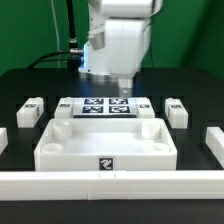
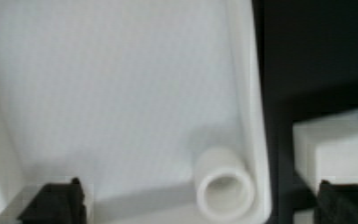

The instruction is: Assemble desk

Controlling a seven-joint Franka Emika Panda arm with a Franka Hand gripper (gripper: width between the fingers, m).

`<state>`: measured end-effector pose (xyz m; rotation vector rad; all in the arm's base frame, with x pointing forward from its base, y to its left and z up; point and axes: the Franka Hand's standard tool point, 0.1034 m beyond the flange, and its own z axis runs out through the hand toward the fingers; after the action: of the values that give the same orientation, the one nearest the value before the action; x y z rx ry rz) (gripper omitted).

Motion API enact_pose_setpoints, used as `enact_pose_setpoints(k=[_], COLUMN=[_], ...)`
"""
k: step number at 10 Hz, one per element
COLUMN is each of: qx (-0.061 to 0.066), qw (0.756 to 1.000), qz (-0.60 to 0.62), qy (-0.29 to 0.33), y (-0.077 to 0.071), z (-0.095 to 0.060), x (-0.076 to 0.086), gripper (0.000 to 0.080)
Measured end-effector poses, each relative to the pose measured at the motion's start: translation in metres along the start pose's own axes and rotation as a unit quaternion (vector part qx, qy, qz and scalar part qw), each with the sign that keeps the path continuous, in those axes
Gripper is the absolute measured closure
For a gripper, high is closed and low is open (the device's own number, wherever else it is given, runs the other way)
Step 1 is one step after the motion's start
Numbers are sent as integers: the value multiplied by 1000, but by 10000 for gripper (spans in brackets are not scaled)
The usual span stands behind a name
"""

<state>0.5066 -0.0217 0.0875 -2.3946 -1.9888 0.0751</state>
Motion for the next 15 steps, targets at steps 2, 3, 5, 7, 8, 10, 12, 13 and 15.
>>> enact_pose_setpoints(k=[2, 3, 5, 7, 8, 10, 12, 13, 15], qx=[5, 5, 4, 8, 11, 12, 13, 13, 11], qw=[998, 998, 998, 998, 998, 998, 998, 998, 998], qz=[-65, -61, -60, -63, -64, -59, -59, -58, -58], qy=[4, 6, 10, 14, 15, 15, 15, 15, 15], y=[-1, -1, -3, -8, -7, -8, -8, -9, -8], z=[16, 26, 48, 73, 78, 79, 79, 80, 79], x=[-18, -20, -18, -23, -29, -30, -30, -30, -30], gripper=[150, 150, 150, 150, 150, 296, 433, 569, 735])
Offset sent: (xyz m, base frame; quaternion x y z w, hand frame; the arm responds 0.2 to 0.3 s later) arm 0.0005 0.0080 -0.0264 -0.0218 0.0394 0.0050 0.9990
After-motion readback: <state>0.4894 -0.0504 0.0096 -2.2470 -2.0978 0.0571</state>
